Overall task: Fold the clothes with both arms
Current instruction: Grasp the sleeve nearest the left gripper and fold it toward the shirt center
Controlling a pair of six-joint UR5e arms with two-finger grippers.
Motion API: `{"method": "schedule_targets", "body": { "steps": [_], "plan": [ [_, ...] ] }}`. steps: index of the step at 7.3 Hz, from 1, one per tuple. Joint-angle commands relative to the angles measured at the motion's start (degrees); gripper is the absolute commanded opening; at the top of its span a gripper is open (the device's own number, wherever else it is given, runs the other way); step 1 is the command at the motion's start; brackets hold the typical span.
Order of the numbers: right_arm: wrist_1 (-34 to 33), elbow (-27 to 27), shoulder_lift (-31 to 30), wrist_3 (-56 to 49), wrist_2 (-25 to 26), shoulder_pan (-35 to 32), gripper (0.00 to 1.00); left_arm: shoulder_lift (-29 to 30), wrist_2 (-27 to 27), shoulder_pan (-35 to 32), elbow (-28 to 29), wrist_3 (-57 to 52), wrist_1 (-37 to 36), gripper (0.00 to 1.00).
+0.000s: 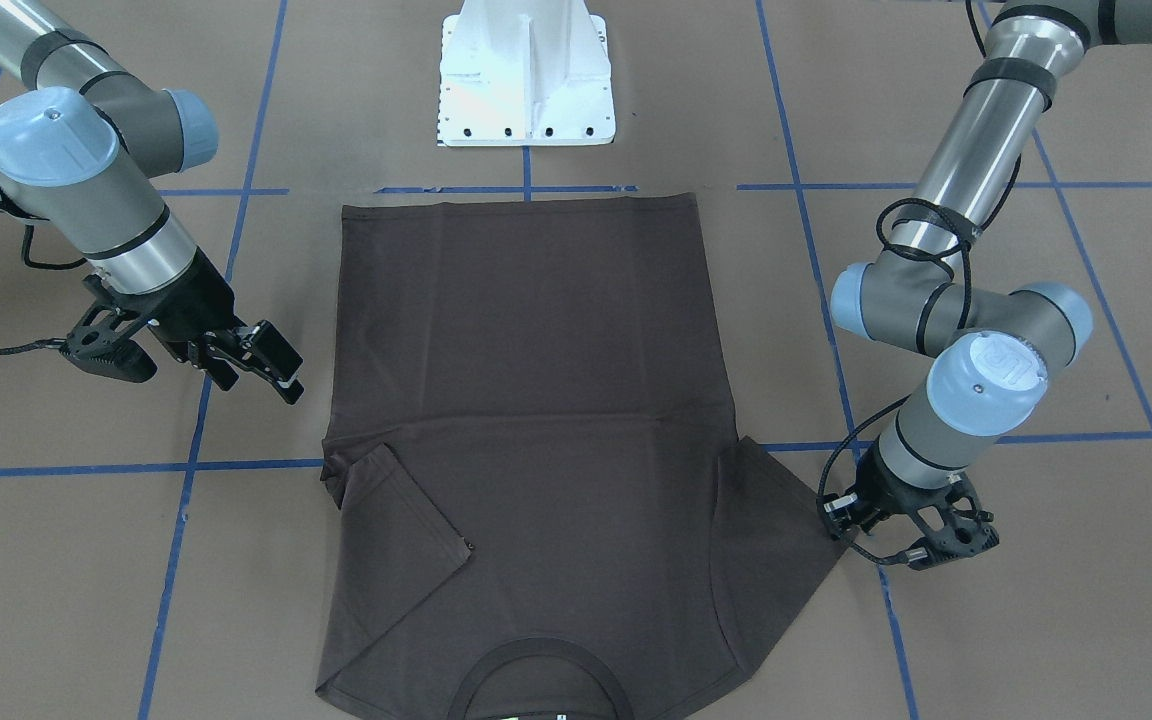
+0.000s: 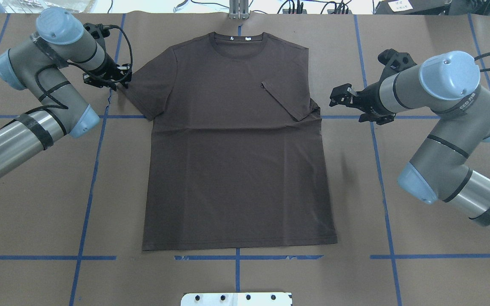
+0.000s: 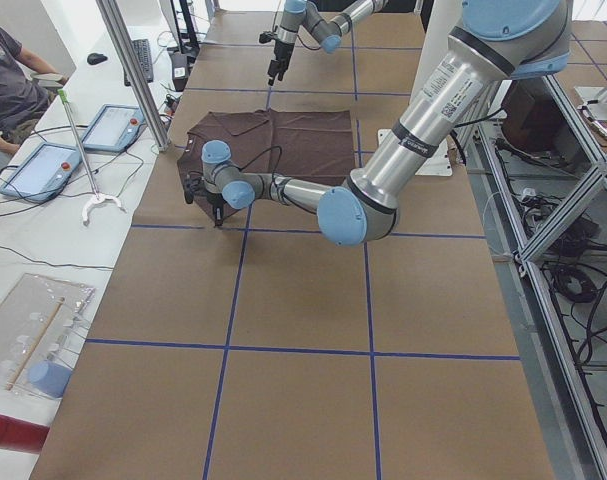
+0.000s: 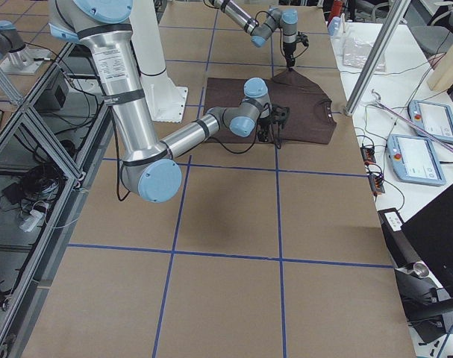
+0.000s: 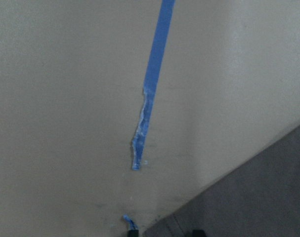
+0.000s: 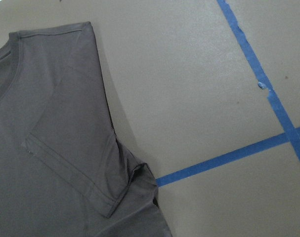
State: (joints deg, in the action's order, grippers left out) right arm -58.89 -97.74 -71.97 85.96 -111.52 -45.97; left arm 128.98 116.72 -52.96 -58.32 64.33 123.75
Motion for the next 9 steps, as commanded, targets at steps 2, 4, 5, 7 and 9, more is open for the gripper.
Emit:
{"method": "schedule_targets", "body": {
  "steps": [2,4,5,7,9],
  "plan": [
    [0.0,0.0,-0.2,0.0,0.1,-0.1,1.0,0.9,0.0,0.0,0.1,0.0,-0.2,0.0],
    [0.0,0.0,-0.2,0.0,-0.2,-0.1,1.0,2.3,1.1,-0.2,-1.3,0.4,-1.0,0.0],
    [0.0,0.0,-0.2,0.0,-0.4,-0.2,1.0,2.8,5.1,-0.1,-4.0,0.9,-3.0,0.0],
    [0.0,0.0,-0.2,0.0,-0.5,-0.3,1.0,8.1,5.4,0.9,-5.1,5.5,-8.3,0.0],
    [0.0,0.3,-0.2,0.0,-0.5,-0.3,1.0,13.4,1.8,3.3,1.7,8.4,-7.6,0.0]
  ]
}}
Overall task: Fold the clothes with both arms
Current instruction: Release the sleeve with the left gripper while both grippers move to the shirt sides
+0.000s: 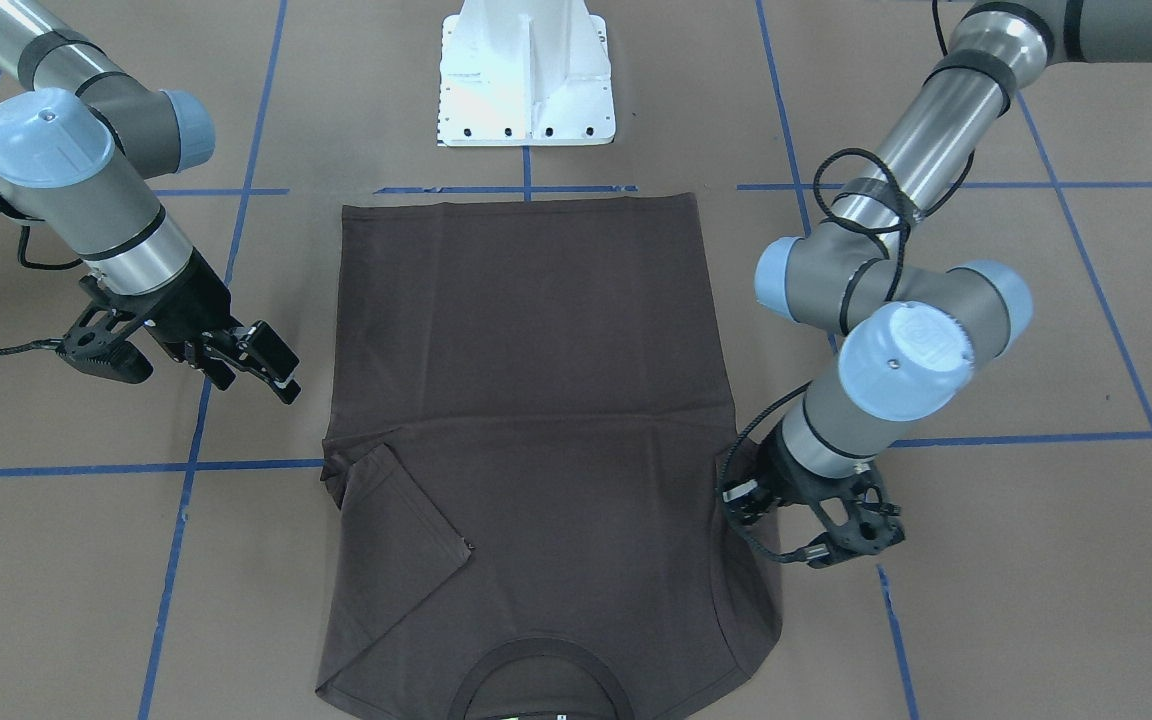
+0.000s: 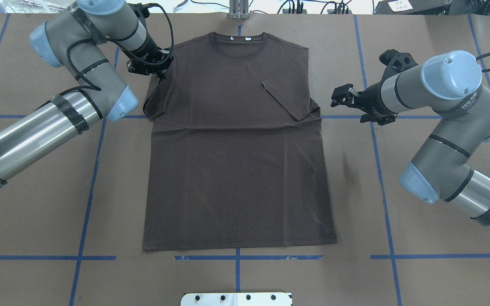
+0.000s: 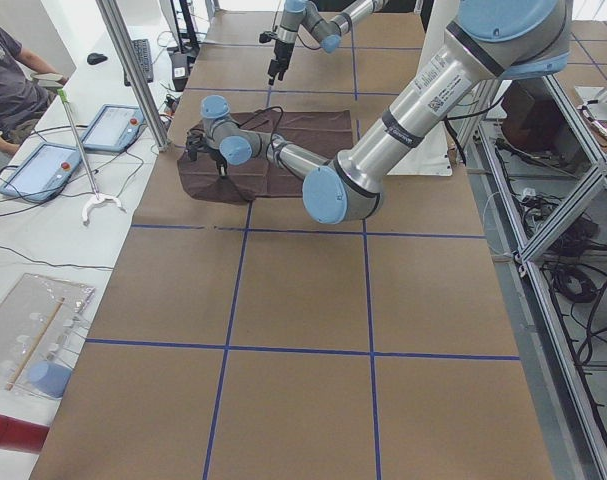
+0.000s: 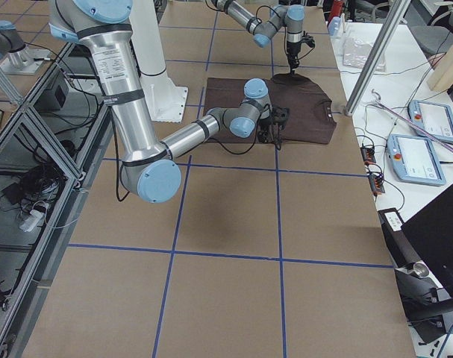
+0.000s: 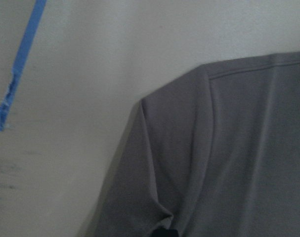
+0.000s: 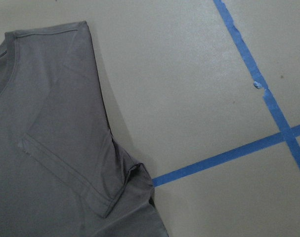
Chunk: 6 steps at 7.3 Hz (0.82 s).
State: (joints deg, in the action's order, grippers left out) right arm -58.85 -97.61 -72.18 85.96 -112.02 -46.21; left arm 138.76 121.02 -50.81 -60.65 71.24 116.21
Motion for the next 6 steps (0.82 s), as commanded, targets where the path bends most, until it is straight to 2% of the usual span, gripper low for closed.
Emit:
{"method": "schedule_targets", "body": {
  "steps": [1,2,4,5,6],
  "plan": [
    [0.0,0.3,-0.2,0.0,0.0,0.0,1.0,5.7,-4.2,1.4,8.0,2.3,1.8,0.0],
    [0.0,0.2,-0.3,0.0,0.0,0.0,1.0,5.8,-4.3,1.4,9.8,2.5,4.9,0.0],
    [0.0,0.1,-0.3,0.0,0.0,0.0,1.0,7.0,-4.7,1.7,10.3,2.6,6.5,0.0],
    [0.0,0.0,-0.3,0.0,0.0,0.0,1.0,6.6,-4.7,3.4,9.2,5.4,6.6,0.07],
    [0.2,0.2,-0.4,0.0,0.1,0.0,1.0,5.5,-4.8,5.1,6.5,6.6,6.4,0.07]
  ]
}}
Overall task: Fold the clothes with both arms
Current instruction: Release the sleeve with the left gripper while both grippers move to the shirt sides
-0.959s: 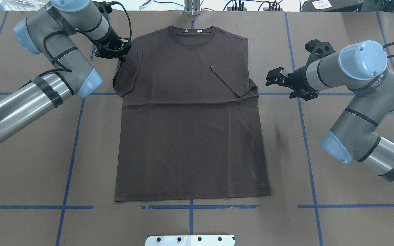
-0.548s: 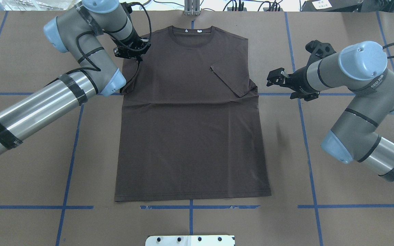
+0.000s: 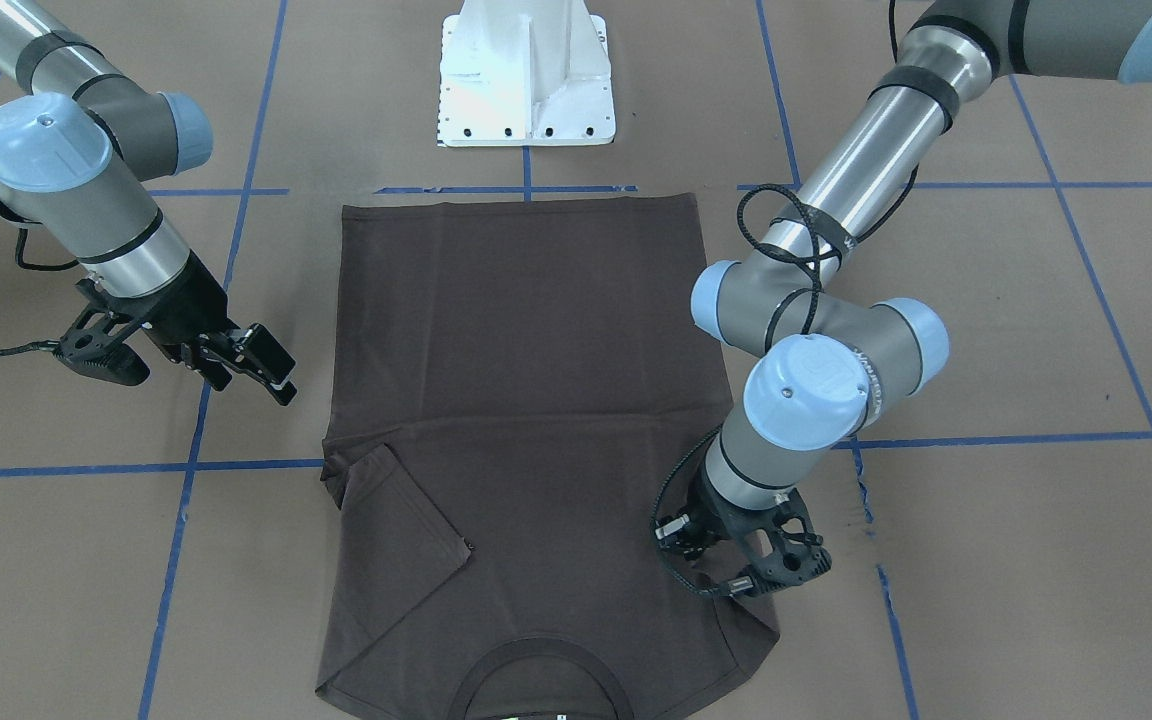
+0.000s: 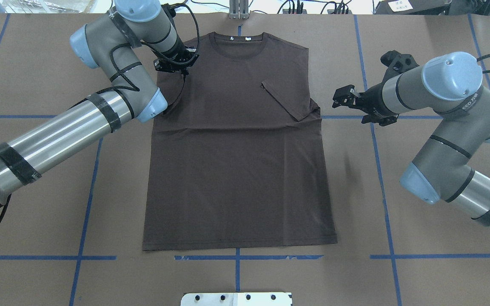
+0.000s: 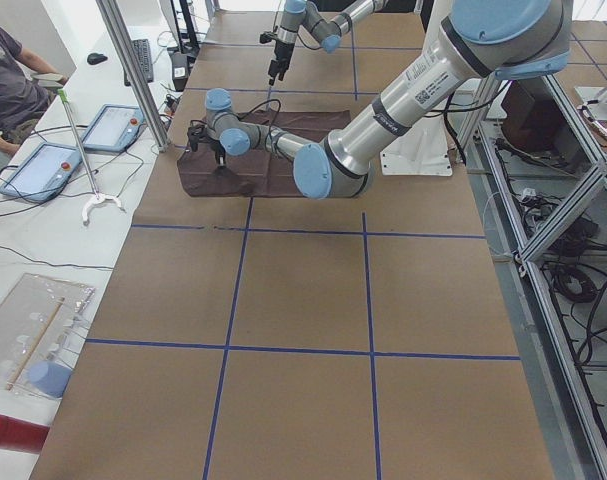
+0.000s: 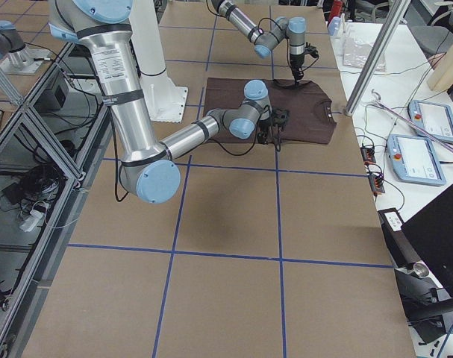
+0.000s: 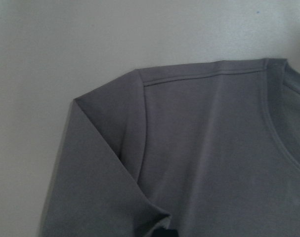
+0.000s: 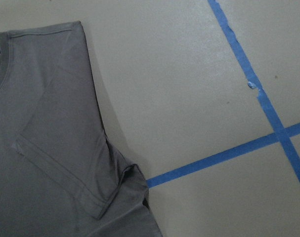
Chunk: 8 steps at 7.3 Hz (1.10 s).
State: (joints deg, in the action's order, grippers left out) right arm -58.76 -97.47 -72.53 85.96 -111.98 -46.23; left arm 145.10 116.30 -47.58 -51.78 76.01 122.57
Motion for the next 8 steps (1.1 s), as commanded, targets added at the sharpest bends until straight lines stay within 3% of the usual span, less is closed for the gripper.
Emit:
{"method": "schedule_targets", "body": {
  "steps": [1,2,4,6,7,8],
  "plan": [
    [0.1,0.0,-0.1,0.1,0.6,0.0,1.0,-1.8,-0.1,2.5,-4.9,2.0,0.0,0.66],
    [0.0,0.1,-0.1,0.2,0.8,0.1,1.0,-2.7,-0.1,2.5,-7.6,3.0,-0.1,1.0],
    [-0.2,-0.3,0.7,1.7,1.0,0.4,1.0,-5.7,0.5,2.5,-15.5,7.9,-0.8,1.0],
    [-1.0,-4.5,-0.5,12.3,1.2,4.8,1.0,-17.4,0.7,3.1,-33.5,9.4,-0.7,1.0],
    [-5.8,-10.8,-4.5,15.0,5.6,11.1,1.0,-23.1,0.3,4.0,-41.4,9.4,-0.7,1.0],
    [-11.8,-17.9,-7.8,16.7,16.8,20.8,1.0,-28.6,-0.2,5.1,-47.0,9.2,-0.3,1.0]
  ]
}}
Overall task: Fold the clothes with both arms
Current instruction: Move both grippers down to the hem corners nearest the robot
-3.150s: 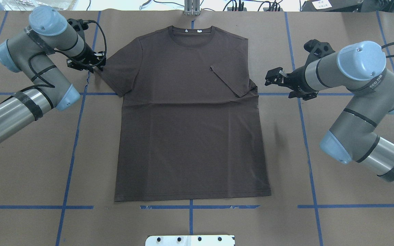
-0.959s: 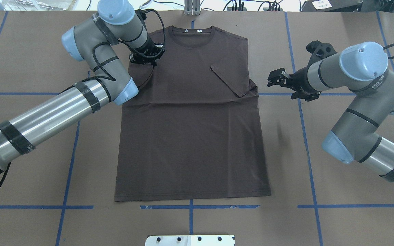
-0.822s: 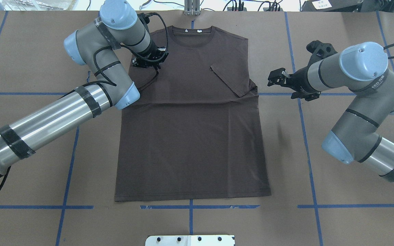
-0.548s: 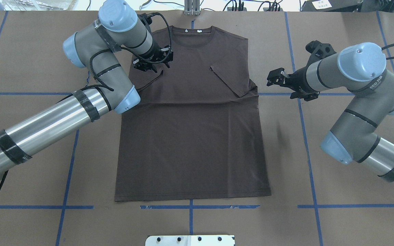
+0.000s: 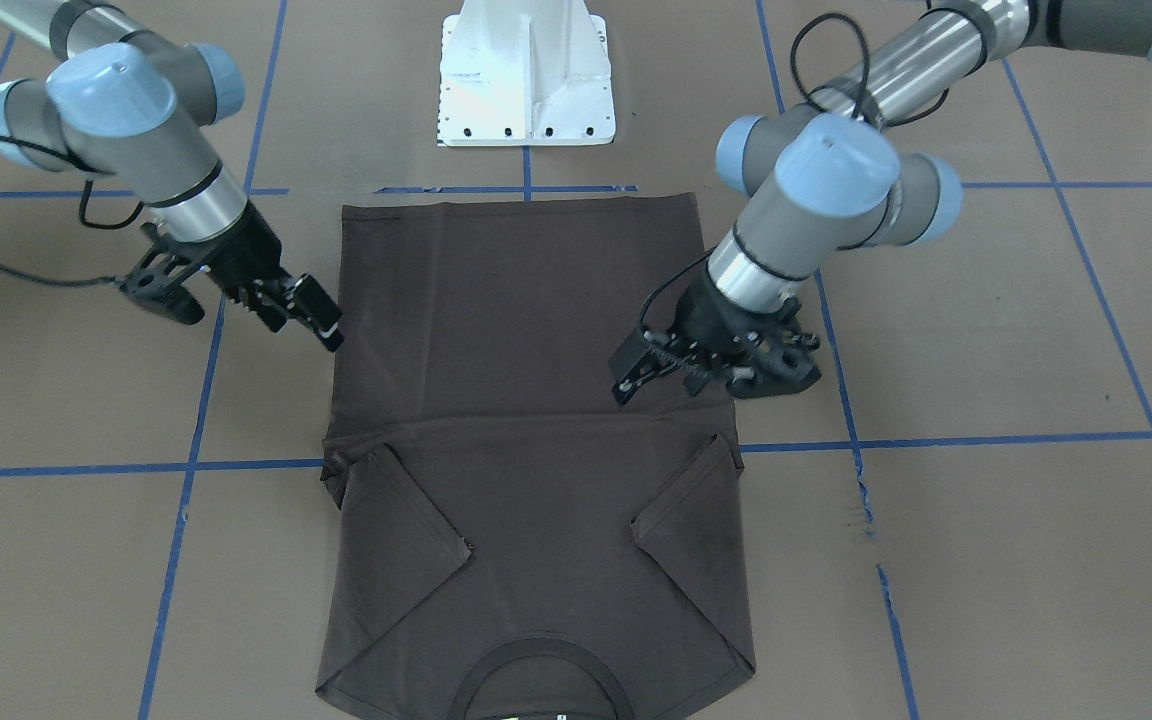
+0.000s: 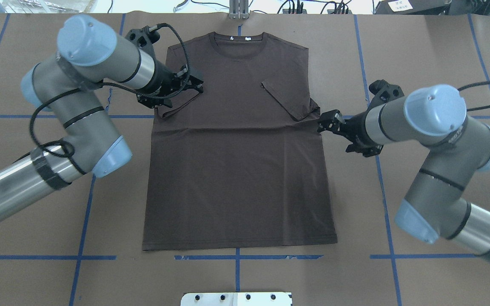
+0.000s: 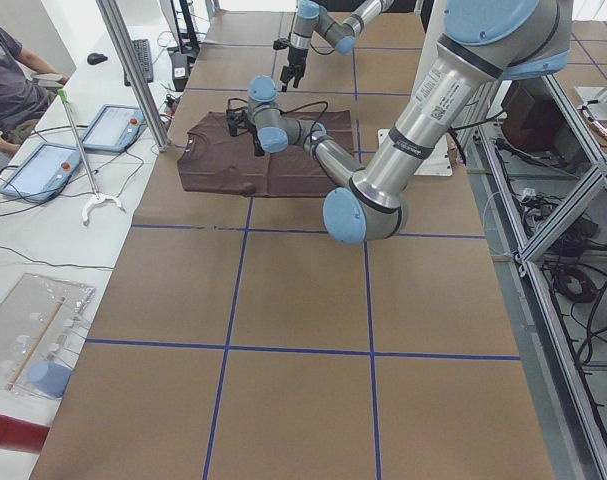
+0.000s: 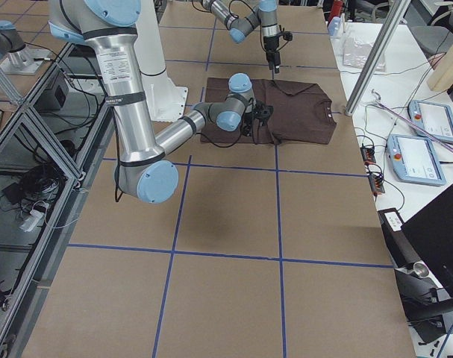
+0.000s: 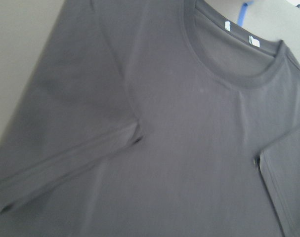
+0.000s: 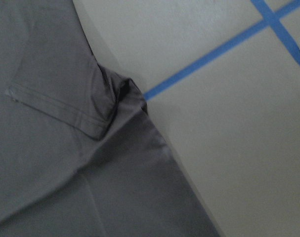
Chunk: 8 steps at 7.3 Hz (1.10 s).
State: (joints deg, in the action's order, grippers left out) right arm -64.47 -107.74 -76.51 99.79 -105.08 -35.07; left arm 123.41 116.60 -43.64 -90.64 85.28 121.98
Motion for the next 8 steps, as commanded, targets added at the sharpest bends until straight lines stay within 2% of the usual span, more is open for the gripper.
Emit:
{"method": "schedule_targets", "body": {
  "steps": [1,2,3,4,5,8],
  "plan": [
    [-11.3,-12.0,-4.8,9.5,15.6,16.2,1.0,-9.8,-0.5,2.0,-11.1,-0.4,0.4,1.0],
    [-14.7,-13.8,-5.8,14.3,22.7,22.7,1.0,-13.7,-1.2,2.2,-13.6,-0.5,0.5,1.0],
    [-15.9,-14.0,-6.5,18.5,27.0,26.9,1.0,-15.9,-1.2,2.3,-15.3,-0.6,0.5,1.0],
    [-16.0,-13.8,-8.3,24.3,28.8,29.5,0.95,-15.9,-1.3,2.4,-15.4,-0.6,0.5,1.0],
    [-16.0,-13.5,-8.9,25.8,30.4,31.1,0.93,-16.0,-1.5,2.9,-15.4,-0.5,0.5,1.0],
    [-22.0,-12.8,-8.1,26.9,30.4,31.4,0.85,-16.1,-2.9,3.6,-15.3,-0.4,0.3,1.0]
  ]
}}
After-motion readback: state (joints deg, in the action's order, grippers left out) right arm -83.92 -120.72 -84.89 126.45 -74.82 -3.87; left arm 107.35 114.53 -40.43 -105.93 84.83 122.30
